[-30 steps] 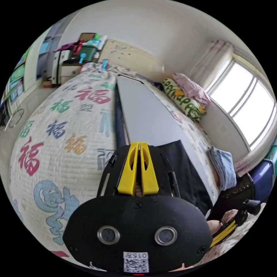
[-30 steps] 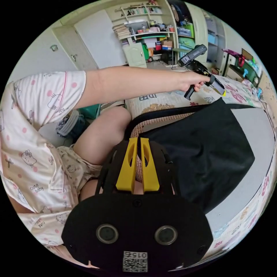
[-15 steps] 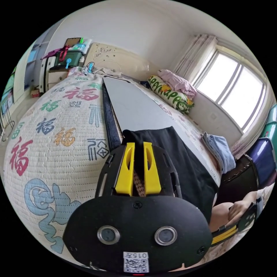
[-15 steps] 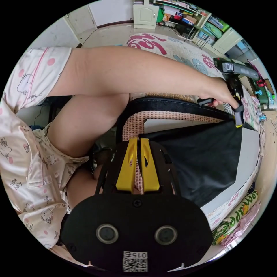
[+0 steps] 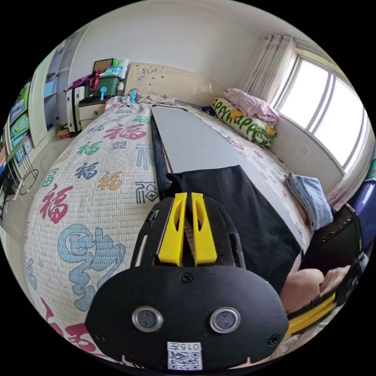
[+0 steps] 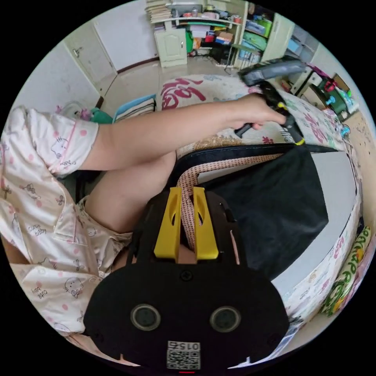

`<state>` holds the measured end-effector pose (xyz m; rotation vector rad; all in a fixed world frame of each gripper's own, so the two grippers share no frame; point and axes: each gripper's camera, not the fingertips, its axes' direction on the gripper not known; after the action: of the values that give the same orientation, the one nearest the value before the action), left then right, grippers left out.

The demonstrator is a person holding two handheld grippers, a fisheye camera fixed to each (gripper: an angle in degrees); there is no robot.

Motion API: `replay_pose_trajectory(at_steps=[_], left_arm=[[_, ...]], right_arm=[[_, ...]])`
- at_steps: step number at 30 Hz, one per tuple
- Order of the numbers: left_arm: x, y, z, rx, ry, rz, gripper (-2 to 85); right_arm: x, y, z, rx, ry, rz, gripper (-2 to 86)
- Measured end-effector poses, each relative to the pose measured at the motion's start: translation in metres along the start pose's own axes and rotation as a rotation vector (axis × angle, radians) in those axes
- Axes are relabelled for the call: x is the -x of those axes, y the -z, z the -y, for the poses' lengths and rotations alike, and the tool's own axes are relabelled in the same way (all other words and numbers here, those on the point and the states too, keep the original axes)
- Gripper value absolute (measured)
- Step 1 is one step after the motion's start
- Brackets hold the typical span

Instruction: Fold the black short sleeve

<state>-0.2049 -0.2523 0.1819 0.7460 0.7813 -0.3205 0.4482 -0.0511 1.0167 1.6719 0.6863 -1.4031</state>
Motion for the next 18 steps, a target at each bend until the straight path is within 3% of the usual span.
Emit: replay_pose_trajectory(at_steps=[4,7,13,18], left_arm=[[-0.037,0.041,0.006,0.017,-0.061,-0.041,1.2],[-0.064,0.052,-0.025,-0.011,-0.026,-0.221,2.2],[-0.119,0.035,-0.051,0.147,-0.034,-0.327,10.3],[-0.136,0.046,-0.04,0.183,-0.074,-0.191,10.4]], right_arm=[[-0.081,0.039,-0.048,-0.158,-0.312,-0.162,7.3],[-0.15,0.034,-0.097,-0.145,-0.608,-0.252,8.5],[-0.223,0.006,-0.171,-0.279,-0.941,-0.08,9.4],[-0.254,-0.02,-0.168,-0.313,-1.015,-0.007,9.1]])
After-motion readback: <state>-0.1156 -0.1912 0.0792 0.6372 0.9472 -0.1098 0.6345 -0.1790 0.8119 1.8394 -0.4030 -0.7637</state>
